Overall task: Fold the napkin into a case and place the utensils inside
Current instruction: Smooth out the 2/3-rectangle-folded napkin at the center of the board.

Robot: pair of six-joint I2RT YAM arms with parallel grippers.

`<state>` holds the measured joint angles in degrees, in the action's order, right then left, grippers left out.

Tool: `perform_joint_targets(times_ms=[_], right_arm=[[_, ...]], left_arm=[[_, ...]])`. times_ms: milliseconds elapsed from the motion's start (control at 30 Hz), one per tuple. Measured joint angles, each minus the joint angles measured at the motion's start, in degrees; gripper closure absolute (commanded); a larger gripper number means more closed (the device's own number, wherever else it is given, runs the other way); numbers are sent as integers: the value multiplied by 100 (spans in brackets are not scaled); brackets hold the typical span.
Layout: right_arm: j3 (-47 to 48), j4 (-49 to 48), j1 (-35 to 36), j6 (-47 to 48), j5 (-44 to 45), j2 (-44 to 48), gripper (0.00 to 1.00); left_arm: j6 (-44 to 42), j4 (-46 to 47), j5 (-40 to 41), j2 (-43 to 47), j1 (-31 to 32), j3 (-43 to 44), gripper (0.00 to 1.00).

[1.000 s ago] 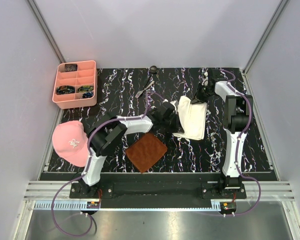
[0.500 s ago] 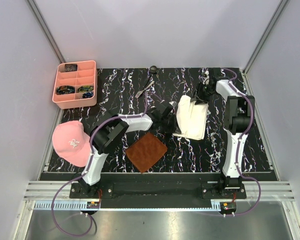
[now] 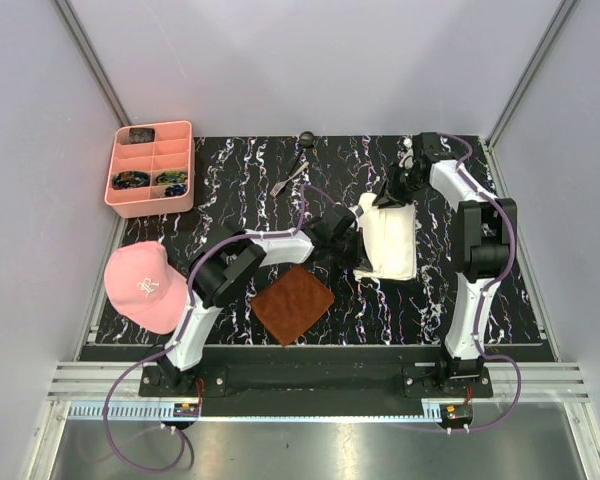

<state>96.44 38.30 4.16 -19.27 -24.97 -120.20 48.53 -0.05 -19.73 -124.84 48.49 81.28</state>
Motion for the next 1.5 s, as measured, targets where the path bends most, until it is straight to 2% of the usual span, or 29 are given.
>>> perform_joint_targets(times_ms=[67,267,467,633,767,967,1100,1333,1400,1500], right_arm=[[-28,-33,92,-46,-188,-22,78],[-35,-302,258,-118,-442,-363,81],[-216,-330,33,-63,-216,-629,82],[-247,-341,-98,48,-2,-632,81],[-247,-352,-92,111,0,-632,78],[-254,-352,-90,118,-11,-590,65],[-372,-330,-85,92,-15,-317,61],[-778,-487,-83,9,-205,221,70],[-962,-573,-83,0,-168,214,77],[-1178,-555,-83,7,-81,173,80]], left_arm=[[2,11,-2,-4,4,2,98],[-9,-13,-2,-4,4,13,96],[-37,-116,-57,120,-44,-15,80],[-13,-149,-186,433,-162,-42,76],[2,-151,-321,385,-254,59,76],[2,-57,-374,74,-245,282,78],[2,-55,-376,-107,-153,227,79],[57,85,-413,-129,-37,83,79],[61,122,-431,-125,-35,59,78],[50,90,-446,-92,-37,57,72]])
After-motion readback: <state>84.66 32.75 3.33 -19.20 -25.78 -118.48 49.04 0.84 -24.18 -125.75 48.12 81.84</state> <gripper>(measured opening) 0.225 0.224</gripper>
